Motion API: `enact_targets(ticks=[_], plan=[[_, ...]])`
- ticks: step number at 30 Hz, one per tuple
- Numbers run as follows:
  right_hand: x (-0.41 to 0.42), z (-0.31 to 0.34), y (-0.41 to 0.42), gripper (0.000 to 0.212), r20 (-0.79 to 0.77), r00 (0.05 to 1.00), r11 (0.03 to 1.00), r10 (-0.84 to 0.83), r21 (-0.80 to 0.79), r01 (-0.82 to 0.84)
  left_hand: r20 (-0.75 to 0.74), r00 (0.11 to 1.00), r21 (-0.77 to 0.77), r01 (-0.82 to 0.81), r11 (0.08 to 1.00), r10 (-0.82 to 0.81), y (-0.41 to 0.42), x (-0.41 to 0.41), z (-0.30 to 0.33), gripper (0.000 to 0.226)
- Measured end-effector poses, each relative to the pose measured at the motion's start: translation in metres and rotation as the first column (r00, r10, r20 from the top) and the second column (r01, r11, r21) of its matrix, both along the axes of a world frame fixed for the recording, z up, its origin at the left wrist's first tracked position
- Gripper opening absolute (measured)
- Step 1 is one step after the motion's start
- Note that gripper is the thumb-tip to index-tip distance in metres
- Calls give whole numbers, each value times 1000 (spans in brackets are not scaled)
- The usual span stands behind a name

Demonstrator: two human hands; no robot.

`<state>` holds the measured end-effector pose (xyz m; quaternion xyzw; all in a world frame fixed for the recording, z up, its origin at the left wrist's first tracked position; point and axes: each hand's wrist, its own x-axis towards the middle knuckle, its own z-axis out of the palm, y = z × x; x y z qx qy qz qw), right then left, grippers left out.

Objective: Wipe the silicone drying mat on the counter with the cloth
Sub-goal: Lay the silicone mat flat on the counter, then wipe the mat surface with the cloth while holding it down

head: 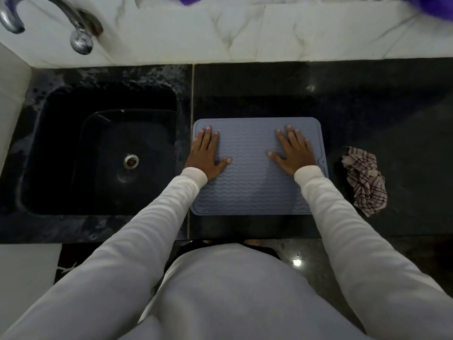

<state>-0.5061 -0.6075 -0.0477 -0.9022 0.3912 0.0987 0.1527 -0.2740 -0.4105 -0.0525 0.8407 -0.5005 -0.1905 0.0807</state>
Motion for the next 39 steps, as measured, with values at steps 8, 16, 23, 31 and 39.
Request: enact_targets(ticks=[8, 16, 23, 31, 39], plan=[[-77, 29, -33, 50, 180, 965, 922, -188, -305, 237, -103, 992, -114, -88, 990, 76, 4, 11, 5, 74], [-159, 26, -17, 65, -49, 859, 852, -509, -171, 495, -177, 977, -214, -156, 964, 119, 0, 19, 7, 62], [-150, 36, -22, 43, 261, 823, 810, -505, -188, 556, -81, 996, -206, -62, 977, 46, 0, 33, 7, 62], [-9, 98, 6, 45, 666, 604, 887, -438, 210, 411, 8, 1000, -257, -19, 966, 21, 0, 49, -2, 51], [192, 39, 99, 48, 463, 874, 989, -148, 90, 119, 28, 998, -242, -41, 969, 49, -1, 71, -4, 55]])
